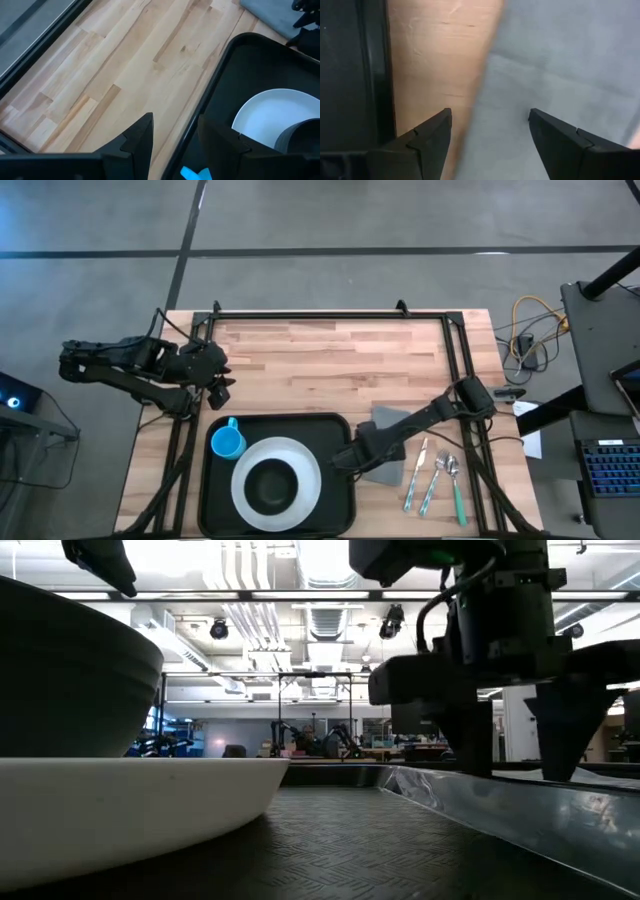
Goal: Set up tray
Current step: Put the gray napkin on the serving tray to the right of the white plate
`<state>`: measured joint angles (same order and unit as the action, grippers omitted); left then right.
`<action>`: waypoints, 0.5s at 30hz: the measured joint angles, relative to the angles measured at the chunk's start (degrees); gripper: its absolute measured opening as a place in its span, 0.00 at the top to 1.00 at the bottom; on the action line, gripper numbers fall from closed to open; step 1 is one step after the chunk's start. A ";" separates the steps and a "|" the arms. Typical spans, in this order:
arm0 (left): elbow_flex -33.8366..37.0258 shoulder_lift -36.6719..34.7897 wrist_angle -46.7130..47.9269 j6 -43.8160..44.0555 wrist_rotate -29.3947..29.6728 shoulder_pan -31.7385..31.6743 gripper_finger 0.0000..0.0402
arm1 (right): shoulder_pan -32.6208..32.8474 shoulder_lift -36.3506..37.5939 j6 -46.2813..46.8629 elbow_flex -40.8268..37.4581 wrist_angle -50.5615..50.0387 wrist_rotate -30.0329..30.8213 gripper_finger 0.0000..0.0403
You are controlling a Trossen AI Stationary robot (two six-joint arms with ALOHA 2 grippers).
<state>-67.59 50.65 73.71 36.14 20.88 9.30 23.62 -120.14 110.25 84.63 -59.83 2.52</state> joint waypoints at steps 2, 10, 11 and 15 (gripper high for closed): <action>0.00 0.00 0.01 0.00 0.00 0.00 0.66 | 0.01 0.17 0.71 -0.89 0.86 -0.03 0.37; 0.00 0.00 0.26 0.00 0.02 0.00 0.66 | 1.64 0.29 0.86 -3.33 -3.34 -1.77 0.47; 0.00 0.00 0.25 0.01 0.02 0.00 0.66 | 1.84 0.29 0.91 -3.56 -3.36 -1.79 0.49; 0.00 0.00 0.24 0.00 0.02 0.00 0.66 | 1.99 0.27 1.63 -4.28 -3.26 -2.59 0.59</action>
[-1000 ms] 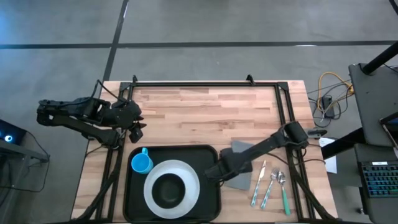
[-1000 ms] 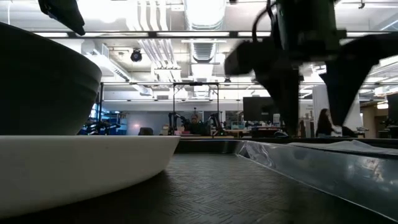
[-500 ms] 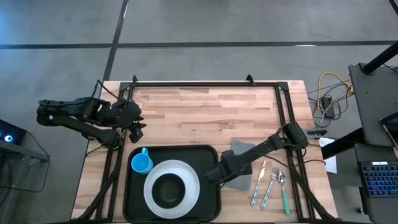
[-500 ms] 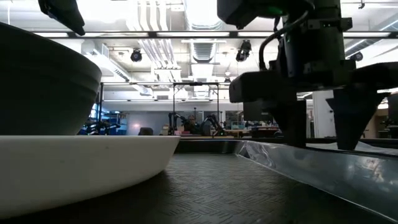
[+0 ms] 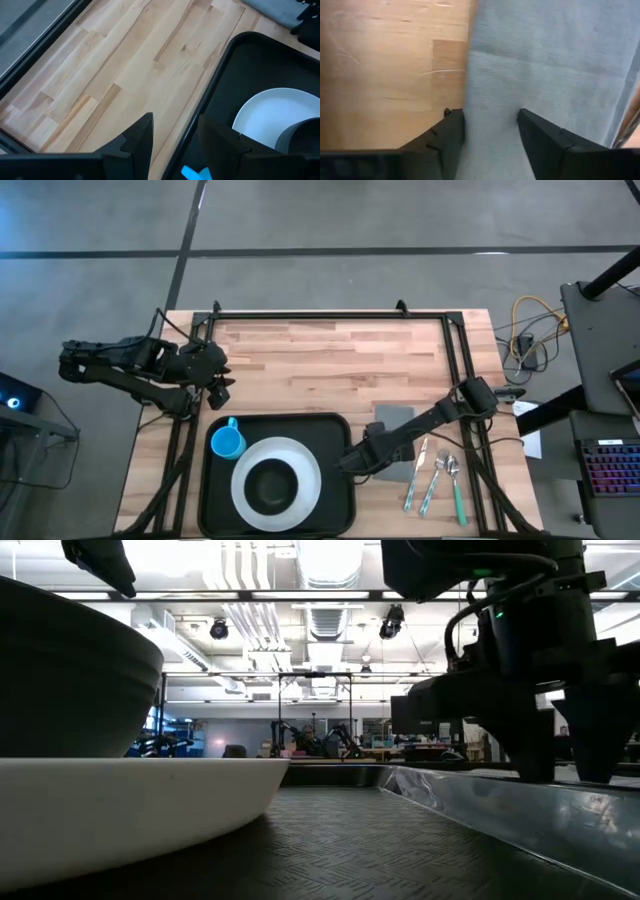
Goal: Set up tray
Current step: Put the gray napkin on the serving tray to the right of the white plate
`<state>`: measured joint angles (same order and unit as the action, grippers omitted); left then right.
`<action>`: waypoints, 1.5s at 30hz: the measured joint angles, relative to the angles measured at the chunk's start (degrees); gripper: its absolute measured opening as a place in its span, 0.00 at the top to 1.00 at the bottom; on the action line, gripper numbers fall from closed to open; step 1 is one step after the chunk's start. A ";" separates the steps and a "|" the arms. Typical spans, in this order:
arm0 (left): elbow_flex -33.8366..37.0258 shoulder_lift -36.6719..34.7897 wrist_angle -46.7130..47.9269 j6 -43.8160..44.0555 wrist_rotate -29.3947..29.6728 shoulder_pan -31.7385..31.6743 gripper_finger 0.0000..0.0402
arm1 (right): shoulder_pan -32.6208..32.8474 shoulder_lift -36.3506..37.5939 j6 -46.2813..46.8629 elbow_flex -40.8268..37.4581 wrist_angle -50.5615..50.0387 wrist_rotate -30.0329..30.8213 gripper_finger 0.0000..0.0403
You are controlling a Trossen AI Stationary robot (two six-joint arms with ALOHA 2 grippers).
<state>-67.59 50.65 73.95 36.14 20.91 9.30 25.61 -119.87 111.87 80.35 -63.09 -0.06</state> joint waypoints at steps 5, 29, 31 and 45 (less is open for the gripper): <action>0.00 0.00 0.00 0.00 0.00 0.00 0.66 | 0.00 -0.11 -1.36 -0.22 0.03 -0.32 0.78; 0.24 -0.04 0.42 0.00 0.02 0.00 0.66 | 2.95 1.31 -13.46 19.76 2.70 10.52 0.98; 0.24 -0.04 0.43 0.00 0.02 0.00 0.66 | 2.87 0.95 -13.46 19.77 5.05 10.52 0.98; 0.42 -0.11 0.44 0.00 -0.10 0.00 0.66 | 2.16 -13.26 -18.19 27.76 17.10 3.19 0.98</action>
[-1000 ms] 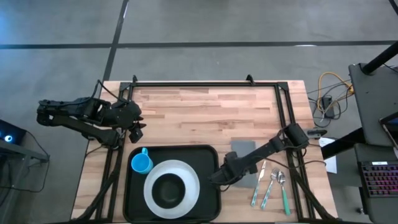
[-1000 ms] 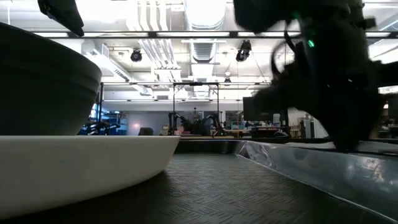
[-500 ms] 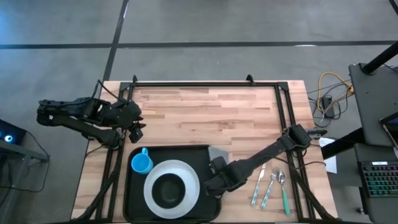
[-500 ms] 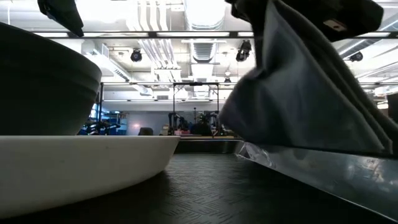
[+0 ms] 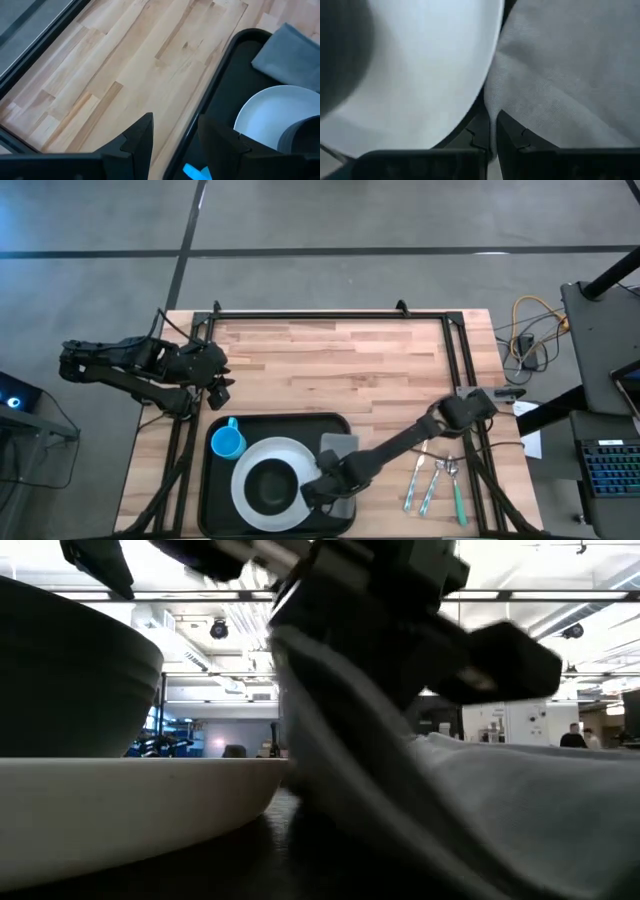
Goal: Set up tray
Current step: Put the gray napkin on the serving tray to the right of the white plate
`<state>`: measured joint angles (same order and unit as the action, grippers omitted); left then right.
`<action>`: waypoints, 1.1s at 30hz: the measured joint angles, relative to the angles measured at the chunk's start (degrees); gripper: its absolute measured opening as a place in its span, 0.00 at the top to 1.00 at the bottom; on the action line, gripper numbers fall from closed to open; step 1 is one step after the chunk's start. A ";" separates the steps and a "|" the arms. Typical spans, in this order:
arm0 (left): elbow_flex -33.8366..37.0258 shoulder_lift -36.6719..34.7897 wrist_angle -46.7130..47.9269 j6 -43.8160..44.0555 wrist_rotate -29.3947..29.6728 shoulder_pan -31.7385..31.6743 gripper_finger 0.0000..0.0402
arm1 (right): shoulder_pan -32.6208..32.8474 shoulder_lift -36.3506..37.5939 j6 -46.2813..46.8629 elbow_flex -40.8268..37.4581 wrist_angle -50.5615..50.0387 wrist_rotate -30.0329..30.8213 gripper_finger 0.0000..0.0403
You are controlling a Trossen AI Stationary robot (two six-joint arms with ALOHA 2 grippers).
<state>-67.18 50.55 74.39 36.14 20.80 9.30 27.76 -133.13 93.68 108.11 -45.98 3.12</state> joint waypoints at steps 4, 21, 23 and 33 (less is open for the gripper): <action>0.00 -0.02 0.44 0.00 -0.95 0.00 0.66 | 0.16 -4.78 -2.36 7.39 -4.33 -0.15 0.98; 0.06 -0.03 0.66 -0.20 -1.21 0.00 0.66 | -0.73 -12.94 -13.32 24.69 -18.56 3.21 0.90; 0.07 0.00 0.66 -0.22 -1.23 0.00 0.66 | -0.59 -12.67 -14.29 24.75 -18.09 2.79 0.86; 0.07 0.00 0.64 -0.22 -1.23 0.00 0.66 | 0.15 -12.42 -18.27 24.79 -14.66 1.35 0.68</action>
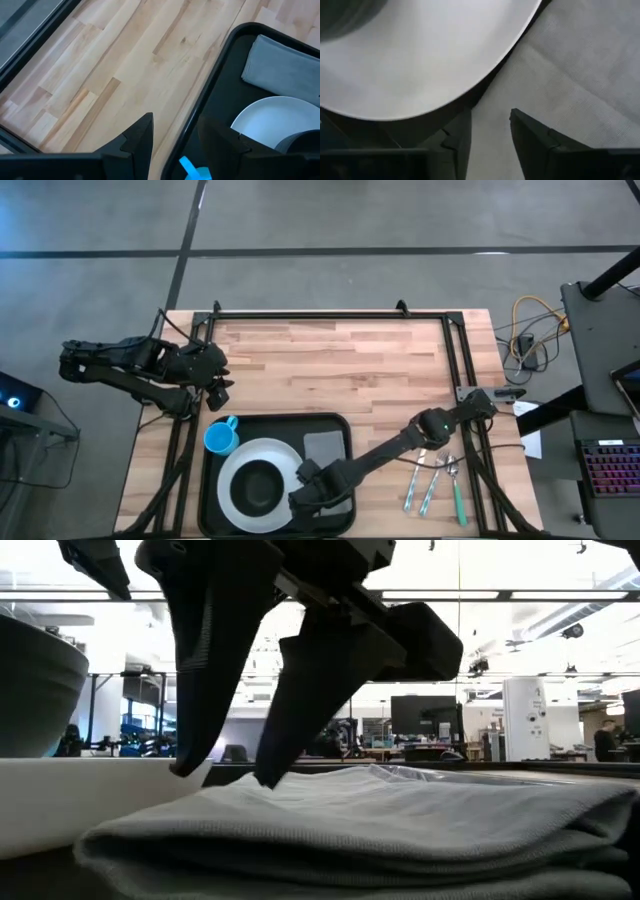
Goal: Set up tray
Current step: Put the gray napkin on the serving tray to the right of the white plate, then put the white green fork on top of the gray napkin on the black serving tray
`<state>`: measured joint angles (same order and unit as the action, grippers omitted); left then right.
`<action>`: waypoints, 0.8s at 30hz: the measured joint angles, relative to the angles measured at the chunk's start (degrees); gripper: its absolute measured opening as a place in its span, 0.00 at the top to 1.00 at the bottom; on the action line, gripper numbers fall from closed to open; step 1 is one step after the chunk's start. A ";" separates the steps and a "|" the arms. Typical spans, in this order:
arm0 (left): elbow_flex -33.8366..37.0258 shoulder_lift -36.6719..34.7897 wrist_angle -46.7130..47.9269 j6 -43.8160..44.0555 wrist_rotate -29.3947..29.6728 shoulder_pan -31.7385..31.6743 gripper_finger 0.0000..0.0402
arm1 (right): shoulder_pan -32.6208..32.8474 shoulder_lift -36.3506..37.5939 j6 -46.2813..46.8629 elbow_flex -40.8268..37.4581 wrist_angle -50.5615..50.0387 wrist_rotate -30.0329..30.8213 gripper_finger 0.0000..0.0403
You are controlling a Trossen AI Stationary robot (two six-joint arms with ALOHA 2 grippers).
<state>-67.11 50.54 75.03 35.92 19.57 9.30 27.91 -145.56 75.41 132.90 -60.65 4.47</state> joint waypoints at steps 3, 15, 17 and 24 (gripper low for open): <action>0.00 0.00 0.00 0.00 0.00 0.00 0.66 | 0.31 0.00 -1.93 0.00 -0.32 0.62 0.64; 0.00 0.00 -0.01 0.00 -0.10 0.01 0.66 | 1.86 5.83 26.07 0.00 -25.47 -0.87 0.58; 0.00 0.00 -0.01 0.00 -0.11 0.02 0.66 | 3.11 6.93 32.25 -0.15 -28.24 -2.11 0.58; 0.02 0.02 -0.01 0.00 -0.17 0.02 0.66 | 8.39 7.80 48.63 -3.23 -29.35 -8.02 0.58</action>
<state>-67.09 50.57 75.02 35.92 19.40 9.32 36.30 -137.75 124.04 129.67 -89.99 -3.55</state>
